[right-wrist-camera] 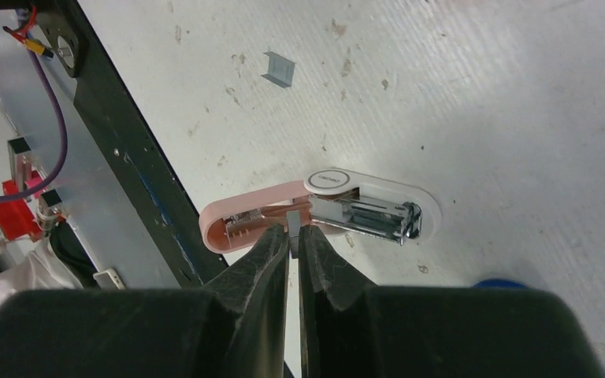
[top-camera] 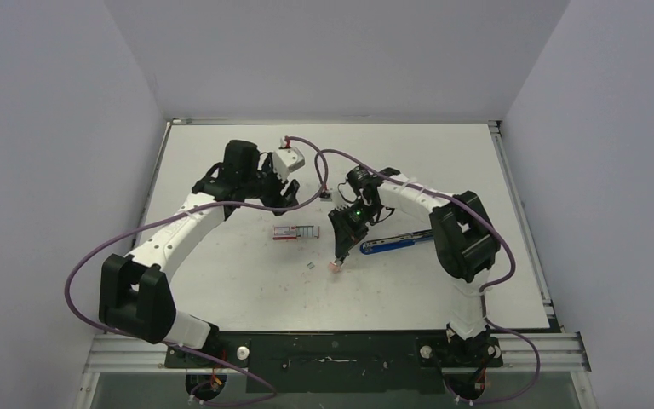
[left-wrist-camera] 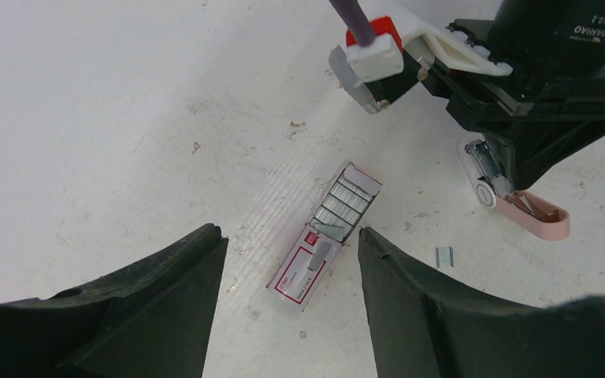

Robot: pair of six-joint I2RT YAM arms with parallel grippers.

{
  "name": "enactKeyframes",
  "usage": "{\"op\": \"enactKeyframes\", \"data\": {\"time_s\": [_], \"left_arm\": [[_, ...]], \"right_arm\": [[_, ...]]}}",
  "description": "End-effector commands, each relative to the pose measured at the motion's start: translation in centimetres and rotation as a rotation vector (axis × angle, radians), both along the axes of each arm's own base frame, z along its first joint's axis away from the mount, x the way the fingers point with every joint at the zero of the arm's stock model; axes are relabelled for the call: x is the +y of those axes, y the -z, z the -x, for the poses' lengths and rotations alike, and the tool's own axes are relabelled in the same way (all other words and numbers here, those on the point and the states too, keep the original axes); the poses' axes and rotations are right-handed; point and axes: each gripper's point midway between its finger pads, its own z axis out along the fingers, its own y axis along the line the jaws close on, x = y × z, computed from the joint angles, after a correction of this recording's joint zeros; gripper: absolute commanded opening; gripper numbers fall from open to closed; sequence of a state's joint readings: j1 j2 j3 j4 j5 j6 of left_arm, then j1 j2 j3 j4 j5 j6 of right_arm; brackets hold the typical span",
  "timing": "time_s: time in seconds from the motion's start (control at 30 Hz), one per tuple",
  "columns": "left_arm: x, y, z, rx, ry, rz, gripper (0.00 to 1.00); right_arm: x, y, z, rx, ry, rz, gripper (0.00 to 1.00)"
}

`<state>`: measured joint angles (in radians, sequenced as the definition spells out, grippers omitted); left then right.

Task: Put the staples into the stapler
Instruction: Install the staple into the stapler.

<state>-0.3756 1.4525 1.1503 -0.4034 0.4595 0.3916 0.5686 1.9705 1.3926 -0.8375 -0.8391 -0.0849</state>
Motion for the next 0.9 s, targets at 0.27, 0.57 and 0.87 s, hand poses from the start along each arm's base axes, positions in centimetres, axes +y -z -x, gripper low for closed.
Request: {"op": "enactKeyframes", "data": {"time_s": [0.27,0.57,0.87], "left_arm": [[1.7,-3.3,-0.9,-0.078,-0.088,0.082,0.60],[2.5,-3.8,-1.1,-0.081,-0.111,0.100,0.60],[2.8,-3.8,-1.1,-0.080,-0.111,0.110,0.60]], "right_arm": [[0.7,-0.8,0.1,-0.007,-0.133,-0.033,0.05],[0.4,0.2,-0.6,0.019,-0.125,-0.022,0.05],[-0.1,0.2,-1.7,0.007,-0.129,-0.019,0.05]]}}
